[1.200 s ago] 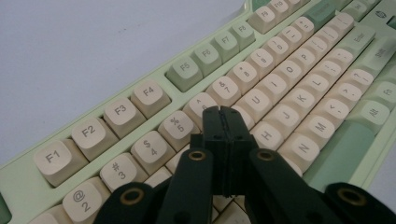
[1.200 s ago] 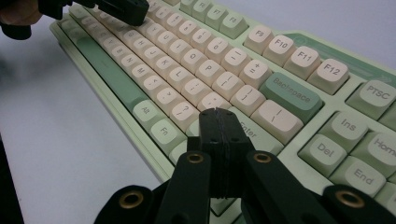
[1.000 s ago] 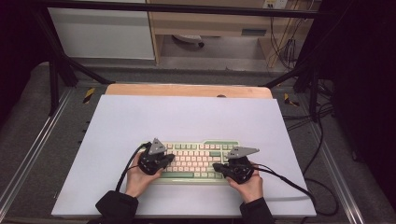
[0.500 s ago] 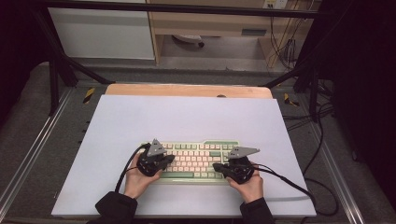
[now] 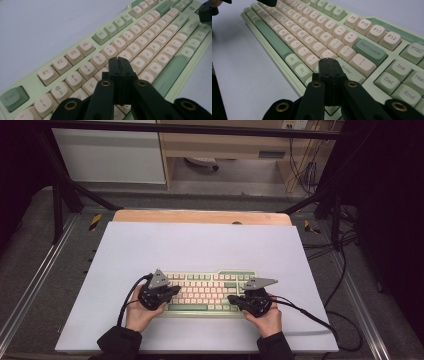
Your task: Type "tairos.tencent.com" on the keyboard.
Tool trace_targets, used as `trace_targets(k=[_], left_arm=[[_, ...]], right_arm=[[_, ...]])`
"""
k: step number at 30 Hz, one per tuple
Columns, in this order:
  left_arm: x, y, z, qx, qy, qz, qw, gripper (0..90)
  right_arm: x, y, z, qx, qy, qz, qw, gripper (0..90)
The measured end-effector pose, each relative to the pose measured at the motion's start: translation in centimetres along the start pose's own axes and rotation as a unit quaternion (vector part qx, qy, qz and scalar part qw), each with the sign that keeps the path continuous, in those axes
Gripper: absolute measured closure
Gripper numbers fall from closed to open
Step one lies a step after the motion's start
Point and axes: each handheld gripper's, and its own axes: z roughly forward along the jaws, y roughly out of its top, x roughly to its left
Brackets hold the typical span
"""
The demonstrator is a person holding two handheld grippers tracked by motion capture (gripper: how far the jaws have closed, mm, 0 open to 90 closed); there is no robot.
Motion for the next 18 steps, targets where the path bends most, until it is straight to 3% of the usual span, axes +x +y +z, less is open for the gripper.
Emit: trace_targets(k=[9,18], left_arm=[[1.3,-0.4,-0.6,-0.003,0.014,-0.016,0.9998,89.5],[1.6,-0.6,0.3,0.008,0.022,-0.020,0.9995,89.6]], right_arm=[[0.0,0.0,0.0,0.001,0.001,0.001,1.0000,90.0],[0.0,0.0,0.1,0.001,0.001,0.000,1.0000,90.0]])
